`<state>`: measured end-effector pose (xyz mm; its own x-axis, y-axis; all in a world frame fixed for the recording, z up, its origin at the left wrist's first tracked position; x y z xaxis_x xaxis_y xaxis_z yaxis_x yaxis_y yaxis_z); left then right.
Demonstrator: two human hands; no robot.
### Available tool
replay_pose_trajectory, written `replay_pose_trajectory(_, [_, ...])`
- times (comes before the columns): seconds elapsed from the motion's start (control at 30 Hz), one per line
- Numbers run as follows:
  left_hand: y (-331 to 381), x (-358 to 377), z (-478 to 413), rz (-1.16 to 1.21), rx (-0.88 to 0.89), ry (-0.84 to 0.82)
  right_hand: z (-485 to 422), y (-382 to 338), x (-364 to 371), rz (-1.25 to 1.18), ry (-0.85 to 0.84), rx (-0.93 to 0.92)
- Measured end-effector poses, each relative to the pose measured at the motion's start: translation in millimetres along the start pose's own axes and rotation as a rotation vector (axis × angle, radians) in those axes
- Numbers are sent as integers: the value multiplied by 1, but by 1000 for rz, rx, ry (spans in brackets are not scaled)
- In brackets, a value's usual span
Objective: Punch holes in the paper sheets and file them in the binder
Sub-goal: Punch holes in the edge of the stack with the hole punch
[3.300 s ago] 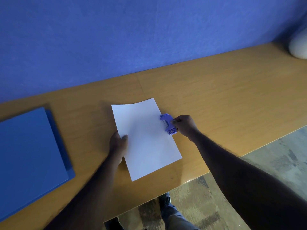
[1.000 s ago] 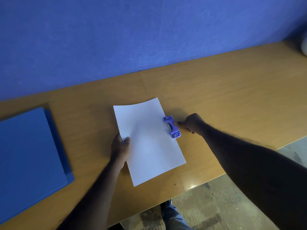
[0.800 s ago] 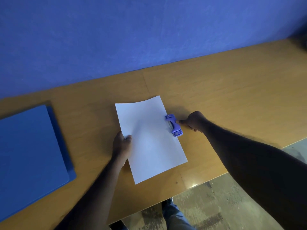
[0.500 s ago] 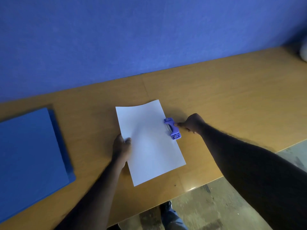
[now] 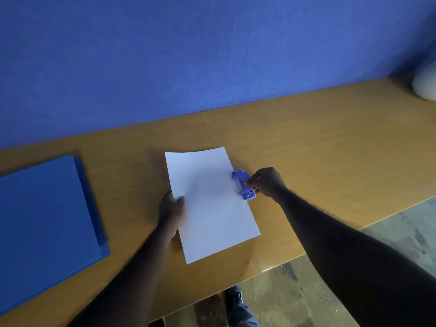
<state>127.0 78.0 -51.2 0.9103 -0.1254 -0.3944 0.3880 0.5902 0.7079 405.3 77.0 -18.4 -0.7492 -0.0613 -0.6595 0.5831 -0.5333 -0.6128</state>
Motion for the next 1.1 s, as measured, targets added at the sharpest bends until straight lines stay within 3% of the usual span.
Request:
replay_pose_trajectory(0.5, [-4,1,6,20,-26,18,5,17,11,-428,17,-16])
replay_pose_trajectory(1.1, [-14,10,15,68,-89,116,11,19,35,-359,199,-2])
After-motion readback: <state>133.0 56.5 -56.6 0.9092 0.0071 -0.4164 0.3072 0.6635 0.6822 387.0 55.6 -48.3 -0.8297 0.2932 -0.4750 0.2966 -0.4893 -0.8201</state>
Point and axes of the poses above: each hand's wrist, its own z-axis away from the middle knuckle, its own x-axis out of the palm, y = z × x, the point moved 1 cm from there along -z, towards the middle knuckle, and after that the axes turned 10 degrees about -x, right-handed, at the moved point
